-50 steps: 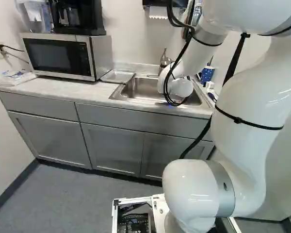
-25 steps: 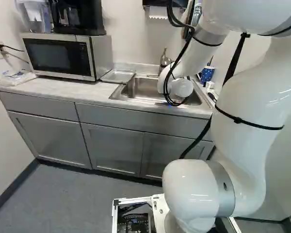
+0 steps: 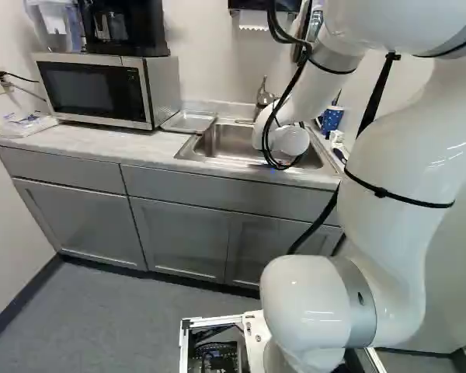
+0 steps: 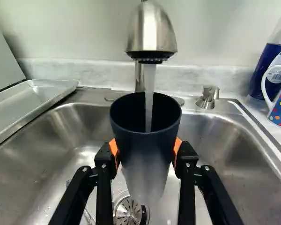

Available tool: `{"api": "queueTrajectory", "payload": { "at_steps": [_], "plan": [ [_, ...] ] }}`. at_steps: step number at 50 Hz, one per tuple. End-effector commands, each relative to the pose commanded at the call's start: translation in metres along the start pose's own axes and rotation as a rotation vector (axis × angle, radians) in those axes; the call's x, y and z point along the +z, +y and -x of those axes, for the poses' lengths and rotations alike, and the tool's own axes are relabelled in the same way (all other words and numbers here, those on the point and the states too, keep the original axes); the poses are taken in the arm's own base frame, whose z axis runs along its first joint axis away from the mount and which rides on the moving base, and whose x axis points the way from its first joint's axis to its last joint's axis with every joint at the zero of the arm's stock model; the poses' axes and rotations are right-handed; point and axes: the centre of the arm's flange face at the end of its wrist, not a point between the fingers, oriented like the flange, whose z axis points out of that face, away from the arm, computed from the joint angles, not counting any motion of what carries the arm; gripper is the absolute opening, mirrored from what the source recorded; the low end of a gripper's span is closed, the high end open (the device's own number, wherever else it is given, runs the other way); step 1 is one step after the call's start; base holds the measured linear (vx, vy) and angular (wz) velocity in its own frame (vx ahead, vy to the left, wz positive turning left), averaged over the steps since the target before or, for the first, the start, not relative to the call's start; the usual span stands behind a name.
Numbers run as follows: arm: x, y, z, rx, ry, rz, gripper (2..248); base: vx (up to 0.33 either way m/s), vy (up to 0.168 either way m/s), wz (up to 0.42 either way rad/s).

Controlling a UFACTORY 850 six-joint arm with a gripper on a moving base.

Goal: Rinse the cup and place it in the tray

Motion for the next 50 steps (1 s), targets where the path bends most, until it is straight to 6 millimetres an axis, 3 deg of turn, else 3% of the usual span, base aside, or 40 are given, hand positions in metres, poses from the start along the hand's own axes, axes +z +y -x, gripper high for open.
{"api": "queueTrajectory", "payload": {
  "at_steps": [50],
  "plan": [
    [0.0000,0.0000,0.0000,0.000,0.000,0.000,125,0.000,0.000,0.000]
  ]
}}
